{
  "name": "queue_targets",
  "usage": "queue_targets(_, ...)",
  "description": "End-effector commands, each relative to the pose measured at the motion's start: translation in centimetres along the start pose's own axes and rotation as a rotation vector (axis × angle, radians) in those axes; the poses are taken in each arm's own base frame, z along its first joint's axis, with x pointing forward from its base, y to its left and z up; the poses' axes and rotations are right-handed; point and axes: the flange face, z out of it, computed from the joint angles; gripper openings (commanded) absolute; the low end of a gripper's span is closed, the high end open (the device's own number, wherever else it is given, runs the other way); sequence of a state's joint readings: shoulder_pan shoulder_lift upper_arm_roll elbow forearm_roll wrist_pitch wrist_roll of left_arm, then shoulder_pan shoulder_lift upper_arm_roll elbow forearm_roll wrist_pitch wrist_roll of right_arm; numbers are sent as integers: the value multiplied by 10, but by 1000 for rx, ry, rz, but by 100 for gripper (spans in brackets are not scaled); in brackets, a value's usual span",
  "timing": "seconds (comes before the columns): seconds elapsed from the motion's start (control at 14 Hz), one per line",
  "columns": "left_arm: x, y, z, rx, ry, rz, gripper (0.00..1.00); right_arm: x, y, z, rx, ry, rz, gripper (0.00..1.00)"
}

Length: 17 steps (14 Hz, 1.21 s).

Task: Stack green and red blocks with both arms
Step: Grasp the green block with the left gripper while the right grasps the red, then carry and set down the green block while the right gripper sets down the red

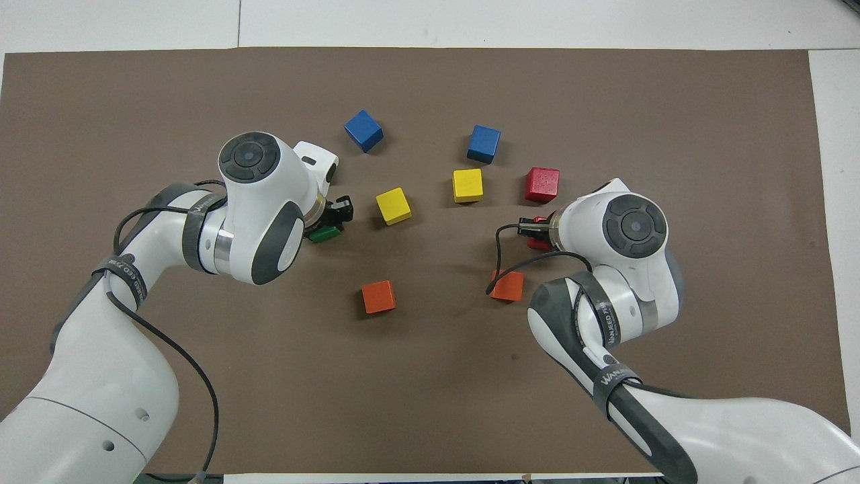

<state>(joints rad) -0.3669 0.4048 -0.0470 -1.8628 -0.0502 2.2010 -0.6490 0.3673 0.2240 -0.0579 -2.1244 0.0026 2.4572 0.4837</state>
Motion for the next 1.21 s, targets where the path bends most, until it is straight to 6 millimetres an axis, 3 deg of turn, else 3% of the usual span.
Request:
queue_targets(0.0,13,-18,-15,4,8,-8,0,55,47,-65,-24,-37,-60,0)
queue_targets(0.07,19,-31,-34,3,7,-3,0,73,76,-76,-28,-45,-97,0)
queue_targets(0.21,31,-79,-78,-3,-8,39,0,95,152,-74,-28,-8,-184,0)
queue_targets(0.43,51,-159,-118,-11,-17,107,0,93,206,-60,-36,5,-206,0)
queue_targets(0.57,71,-224,-122,-22,-21,185,0,92,224,-53,-39,27,-206,0)
queue_targets(0.79,86,-324,-109,-37,19,264,0,84,227,-40,-38,24,-202,0)
queue_targets(0.93,87,-355,-88,-34,65,283,0,73,228,-28,-39,60,-203,0)
queue_targets(1.14,91,-362,-56,-29,101,279,0,66,231,-14,-38,42,-205,0)
